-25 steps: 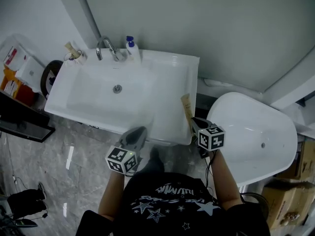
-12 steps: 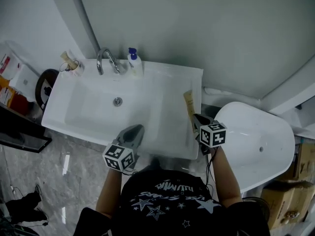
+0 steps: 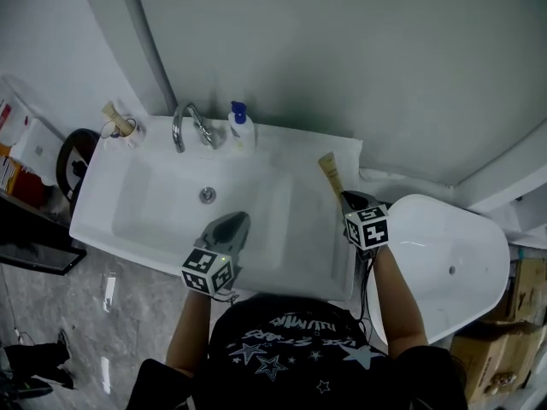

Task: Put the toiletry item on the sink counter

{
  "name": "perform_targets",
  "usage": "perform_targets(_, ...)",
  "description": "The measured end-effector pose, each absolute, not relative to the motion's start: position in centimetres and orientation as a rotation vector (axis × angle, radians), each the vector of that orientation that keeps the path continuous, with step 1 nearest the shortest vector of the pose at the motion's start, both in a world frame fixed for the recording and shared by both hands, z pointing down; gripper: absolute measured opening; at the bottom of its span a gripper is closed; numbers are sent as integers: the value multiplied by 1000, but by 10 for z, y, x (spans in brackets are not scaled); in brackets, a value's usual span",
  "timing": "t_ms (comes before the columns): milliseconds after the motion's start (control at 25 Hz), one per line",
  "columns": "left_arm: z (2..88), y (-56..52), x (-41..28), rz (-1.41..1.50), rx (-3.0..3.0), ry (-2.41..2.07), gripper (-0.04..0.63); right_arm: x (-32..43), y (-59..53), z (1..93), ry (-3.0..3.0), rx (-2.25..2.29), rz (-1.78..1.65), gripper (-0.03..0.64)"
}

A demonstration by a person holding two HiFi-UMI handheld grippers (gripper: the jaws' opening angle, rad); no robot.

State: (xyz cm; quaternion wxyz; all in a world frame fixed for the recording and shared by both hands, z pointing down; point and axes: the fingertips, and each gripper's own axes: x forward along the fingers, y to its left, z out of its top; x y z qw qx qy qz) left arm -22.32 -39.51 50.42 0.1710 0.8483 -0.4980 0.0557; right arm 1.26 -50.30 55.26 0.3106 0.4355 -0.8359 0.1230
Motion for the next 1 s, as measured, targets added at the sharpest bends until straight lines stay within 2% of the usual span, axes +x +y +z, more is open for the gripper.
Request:
perform_targets(640,527,-449,-236,153,2369,-1352,32,-38,-572,601,-1897,699,-169,17)
perform_targets(1000,546,-459,-236,172,2344,-1305,32,-49,-601,625,-1801,550,-291,17)
